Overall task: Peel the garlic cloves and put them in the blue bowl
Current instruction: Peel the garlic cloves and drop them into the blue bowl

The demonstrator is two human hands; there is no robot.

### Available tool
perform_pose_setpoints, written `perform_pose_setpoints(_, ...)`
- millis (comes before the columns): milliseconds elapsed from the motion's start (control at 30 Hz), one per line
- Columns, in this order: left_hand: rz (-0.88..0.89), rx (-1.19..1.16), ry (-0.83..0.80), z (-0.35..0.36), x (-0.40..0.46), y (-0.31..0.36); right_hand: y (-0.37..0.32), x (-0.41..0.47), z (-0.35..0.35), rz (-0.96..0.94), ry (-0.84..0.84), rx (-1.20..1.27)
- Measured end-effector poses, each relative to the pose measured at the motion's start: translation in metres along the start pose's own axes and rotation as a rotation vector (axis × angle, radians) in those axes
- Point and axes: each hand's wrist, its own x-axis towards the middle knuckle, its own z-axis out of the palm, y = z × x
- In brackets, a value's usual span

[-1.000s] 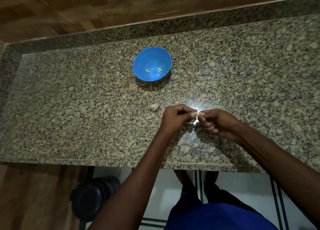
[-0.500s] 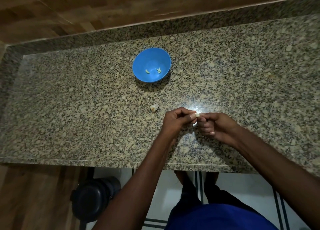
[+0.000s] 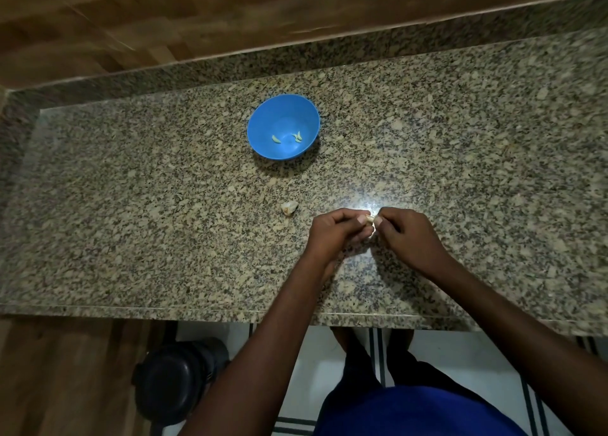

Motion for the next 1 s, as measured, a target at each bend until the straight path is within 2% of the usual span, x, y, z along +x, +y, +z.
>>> perform_pose_setpoints(133,0.031,0.029,0.028,0.005,0.005,0.001,0.001,-0.002,0.005,-0.024,0.101,-0.090)
perform_pose_setpoints(333,0.100,0.094,0.038,0.007,0.010,0.003,0.001,-0.002,0.003,-0.040,0.129,-0.153)
perform_pose_setpoints(467,0.157,0.194,0.025,0.006,0.011,0.001,0.001,-0.002,0.003,-0.015,0.163,-0.092)
perform_pose_setpoints(600,0.214,0.304,0.085,0.010,0.008,0.000,-0.003,-0.003,0.003,0.000,0.195,-0.105)
perform_pose_setpoints(800,0.284,0.410,0.136,0.012,0.002,0.004,0.001,0.000,0.003,0.093,0.137,0.046)
perform_pose_setpoints(900,0.284,0.415,0.105,0.011,0.001,0.005,0.001,0.002,-0.001,0.180,0.075,0.274)
perform_pose_setpoints(1000,0.303,0.443,0.081,0.008,0.002,0.005,0.001,0.004,-0.005,0.184,-0.016,0.402)
